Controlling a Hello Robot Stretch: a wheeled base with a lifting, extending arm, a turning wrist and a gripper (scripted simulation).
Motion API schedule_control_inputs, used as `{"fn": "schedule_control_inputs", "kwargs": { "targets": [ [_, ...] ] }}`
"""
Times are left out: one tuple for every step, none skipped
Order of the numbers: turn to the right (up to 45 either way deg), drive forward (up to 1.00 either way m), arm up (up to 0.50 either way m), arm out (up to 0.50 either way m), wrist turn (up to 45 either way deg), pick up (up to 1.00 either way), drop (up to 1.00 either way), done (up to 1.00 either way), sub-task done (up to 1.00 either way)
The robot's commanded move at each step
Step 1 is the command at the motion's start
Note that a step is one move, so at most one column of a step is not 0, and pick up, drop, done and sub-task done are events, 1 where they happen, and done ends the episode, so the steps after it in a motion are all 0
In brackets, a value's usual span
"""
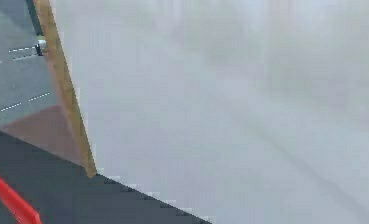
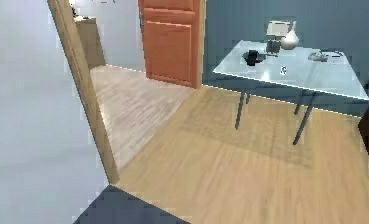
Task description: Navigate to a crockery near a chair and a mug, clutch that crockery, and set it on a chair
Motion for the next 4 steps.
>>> {"fn": "schedule_control_inputs", "kwargs": {
  "targets": [
    [45.0,0.00,0.00,0.00,0.0,0.00,0.00,0.00,0.00],
    [33.0,0.00,0.00,0.00,0.0,0.00,0.00,0.00,0.00],
    [0.0,0.35,0.00,0.00,0.0,0.00,0.00,0.00,0.00],
    [-45.0,0.00,0.00,0.00,0.0,0.00,0.00,0.00,0.00]
  ]
}}
